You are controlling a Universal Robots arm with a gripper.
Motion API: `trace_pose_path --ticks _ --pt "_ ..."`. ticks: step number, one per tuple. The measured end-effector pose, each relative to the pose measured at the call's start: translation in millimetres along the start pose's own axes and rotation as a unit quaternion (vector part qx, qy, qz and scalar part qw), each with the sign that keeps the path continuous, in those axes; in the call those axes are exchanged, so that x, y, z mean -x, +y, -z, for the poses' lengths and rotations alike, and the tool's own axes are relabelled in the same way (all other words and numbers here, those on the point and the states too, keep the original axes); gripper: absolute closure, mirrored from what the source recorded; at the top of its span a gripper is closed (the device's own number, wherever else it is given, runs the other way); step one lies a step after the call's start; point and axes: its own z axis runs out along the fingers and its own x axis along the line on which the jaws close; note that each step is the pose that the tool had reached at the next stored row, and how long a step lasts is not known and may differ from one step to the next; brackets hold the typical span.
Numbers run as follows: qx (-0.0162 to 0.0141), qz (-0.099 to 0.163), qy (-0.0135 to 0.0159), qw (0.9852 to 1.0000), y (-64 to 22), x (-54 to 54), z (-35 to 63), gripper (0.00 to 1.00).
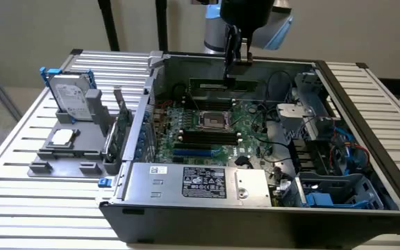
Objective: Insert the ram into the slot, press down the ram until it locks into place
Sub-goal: 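Insert the ram into the slot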
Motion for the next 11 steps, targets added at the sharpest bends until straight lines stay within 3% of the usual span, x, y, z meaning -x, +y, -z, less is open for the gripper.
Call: trace_pose_path --ticks 11 --pt "0.0000 0.000 0.0000 1.0000 0.0 0.0 0.0 0.87"
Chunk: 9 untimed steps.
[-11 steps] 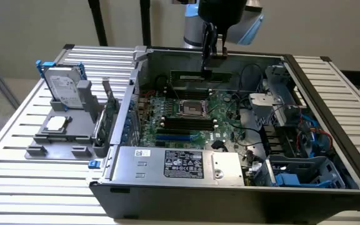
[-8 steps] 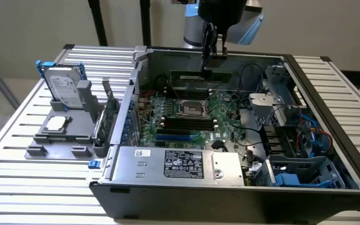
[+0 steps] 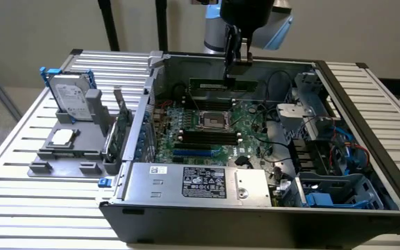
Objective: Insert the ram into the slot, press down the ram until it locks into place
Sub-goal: 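Insert the ram into the slot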
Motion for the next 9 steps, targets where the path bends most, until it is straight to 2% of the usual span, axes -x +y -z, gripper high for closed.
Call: trace_pose_path --ticks 9 --pt "0.0003 -0.001 0.0000 1.0000 1.1 0.2 -2.5 0.87"
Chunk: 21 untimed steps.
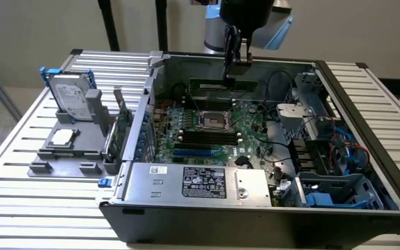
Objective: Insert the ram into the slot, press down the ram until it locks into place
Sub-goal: 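Insert the ram into the slot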
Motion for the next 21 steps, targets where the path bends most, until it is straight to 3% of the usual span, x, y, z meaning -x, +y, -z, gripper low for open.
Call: trace_pose_path --ticks 11,21 --pt "-0.0003 -0.020 -0.0005 0.9998 7.7 4.4 -20.4 0.87" --pt "-0.0003 -0.025 -0.0006 0.9997 7.3 5.5 -38.7 0.87"
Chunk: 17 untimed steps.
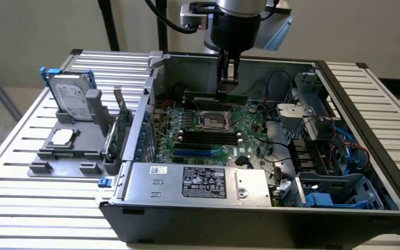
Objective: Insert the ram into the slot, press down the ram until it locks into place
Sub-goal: 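Insert the ram into the slot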
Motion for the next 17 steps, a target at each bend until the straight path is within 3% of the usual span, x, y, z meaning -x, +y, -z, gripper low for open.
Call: trace_pose_path --ticks 17 --pt "0.0000 0.000 0.0011 1.0000 -1.2 -0.3 -30.9 0.87"
